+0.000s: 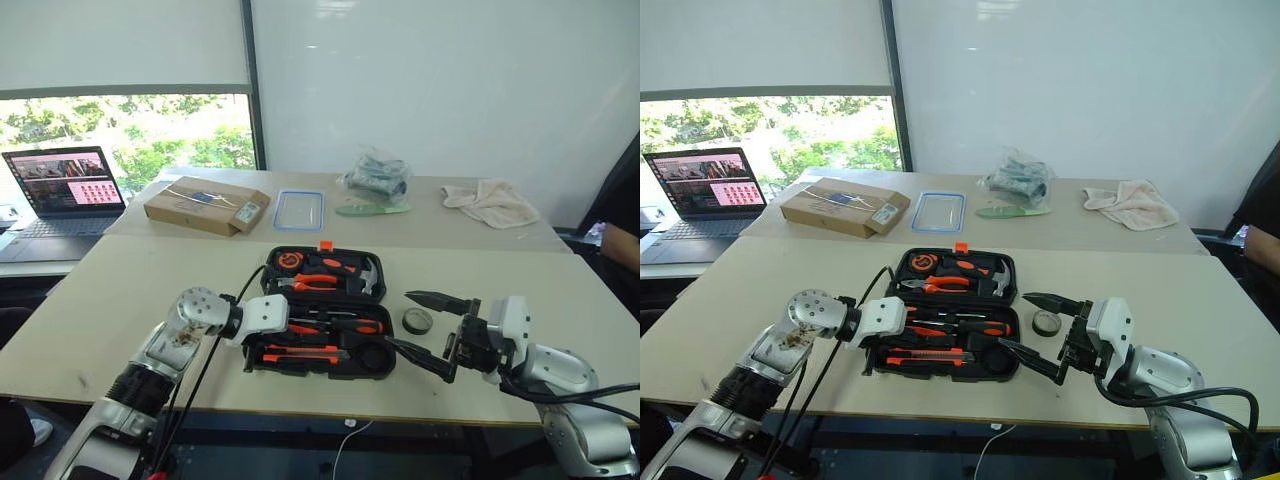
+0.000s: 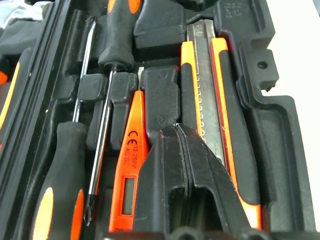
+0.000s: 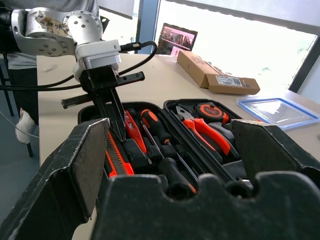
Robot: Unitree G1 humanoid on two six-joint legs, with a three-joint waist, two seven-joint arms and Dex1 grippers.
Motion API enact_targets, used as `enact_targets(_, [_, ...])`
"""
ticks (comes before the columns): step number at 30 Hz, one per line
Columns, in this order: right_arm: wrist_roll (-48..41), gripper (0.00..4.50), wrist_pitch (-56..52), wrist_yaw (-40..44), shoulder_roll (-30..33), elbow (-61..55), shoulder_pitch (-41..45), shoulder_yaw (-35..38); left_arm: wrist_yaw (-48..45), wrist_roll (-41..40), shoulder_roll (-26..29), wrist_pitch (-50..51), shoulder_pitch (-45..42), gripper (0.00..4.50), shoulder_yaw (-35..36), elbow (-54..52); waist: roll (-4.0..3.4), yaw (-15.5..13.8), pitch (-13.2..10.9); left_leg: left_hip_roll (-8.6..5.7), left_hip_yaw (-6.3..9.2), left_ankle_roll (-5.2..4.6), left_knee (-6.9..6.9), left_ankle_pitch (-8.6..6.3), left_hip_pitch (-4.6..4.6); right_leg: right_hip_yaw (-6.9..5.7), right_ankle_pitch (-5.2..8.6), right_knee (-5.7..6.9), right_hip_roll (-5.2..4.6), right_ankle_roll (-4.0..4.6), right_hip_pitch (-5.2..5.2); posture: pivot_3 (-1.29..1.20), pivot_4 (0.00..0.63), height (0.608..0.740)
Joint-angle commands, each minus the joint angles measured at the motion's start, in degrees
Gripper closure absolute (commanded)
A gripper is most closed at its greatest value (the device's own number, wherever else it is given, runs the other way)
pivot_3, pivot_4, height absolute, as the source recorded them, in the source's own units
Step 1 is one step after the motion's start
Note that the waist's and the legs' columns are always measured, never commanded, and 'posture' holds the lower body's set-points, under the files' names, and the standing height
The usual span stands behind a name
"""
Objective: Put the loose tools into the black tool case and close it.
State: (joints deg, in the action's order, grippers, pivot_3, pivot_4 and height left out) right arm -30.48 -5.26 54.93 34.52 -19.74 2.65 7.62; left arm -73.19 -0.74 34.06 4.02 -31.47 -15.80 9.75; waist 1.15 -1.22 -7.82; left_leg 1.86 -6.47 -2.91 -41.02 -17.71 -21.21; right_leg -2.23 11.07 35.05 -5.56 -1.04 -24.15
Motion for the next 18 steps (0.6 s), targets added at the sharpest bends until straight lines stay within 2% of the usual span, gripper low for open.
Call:
enact_targets(1, [-2.06,0.00,-0.24,1.23,2.87,-1.42,-3.49,5.39,-1.52,-7.35,-1.26,0.96,1.61,4.45,3.57,-1.03,0.01,-0.22,-0.01,0.00,0.01,-0.02,0.00,-0.01,-0.07,-0.02,0.00,-0.02,-0.01,-0.01,-0.04,0.00,0.150,0.740])
enact_targets(2, [-2.67,0.00,-0.98,1.98,4.03,-1.52,-5.38,6.68,-1.63,-9.31,-1.05,0.79,1.91,4.45,5.49,-1.03,0.01,-0.22,-0.02,-0.01,0.00,-0.04,0.00,-0.02,-0.15,-0.02,0.02,-0.02,-0.02,-0.03,-0.11,0.00,0.150,0.740])
enact_targets(5, [-1.30,0.00,1.51,3.12,5.59,0.72,-11.47,11.61,-1.79,-16.23,-0.17,-1.50,3.48,3.77,13.03,-0.28,0.10,0.01,-0.08,0.00,0.00,-0.03,-0.02,-0.01,-0.36,-0.04,0.02,-0.05,0.02,-0.04,-0.28,0.00,0.150,0.740])
enact_targets(6, [-0.47,0.00,2.67,3.44,5.82,1.56,-13.12,12.76,-1.60,-17.15,0.40,-2.39,4.04,3.30,14.76,0.40,0.11,0.09,-0.08,0.03,0.01,-0.01,0.00,-0.01,-0.42,-0.07,0.03,-0.07,0.04,-0.03,-0.32,0.00,0.150,0.740])
enact_targets(11, [2.65,0.00,6.47,4.17,5.87,5.53,-20.19,16.83,-6.64,-20.93,6.25,-3.41,9.57,1.54,20.65,4.17,0.07,0.97,-0.10,0.03,-0.03,-0.02,0.11,-0.02,-0.17,0.00,0.07,-0.07,0.05,-0.01,-0.20,0.00,0.150,0.740])
enact_targets(15, [5.47,0.00,5.79,3.19,7.68,5.95,-20.93,16.51,-8.72,-24.92,9.96,-2.03,14.80,0.02,25.93,5.03,0.10,1.34,-0.14,0.10,-0.07,0.00,0.19,-0.03,-0.09,0.05,0.14,-0.05,0.04,-0.02,-0.22,0.00,0.150,0.740])
enact_targets(18, [6.30,0.00,1.71,1.20,9.72,5.24,-16.82,14.80,-8.31,-26.40,10.56,-1.38,16.24,0.02,27.87,4.42,0.09,1.22,-0.17,0.10,-0.07,0.05,0.16,0.00,-0.09,0.05,0.18,-0.04,-0.05,0.07,-0.23,0.00,0.150,0.740])
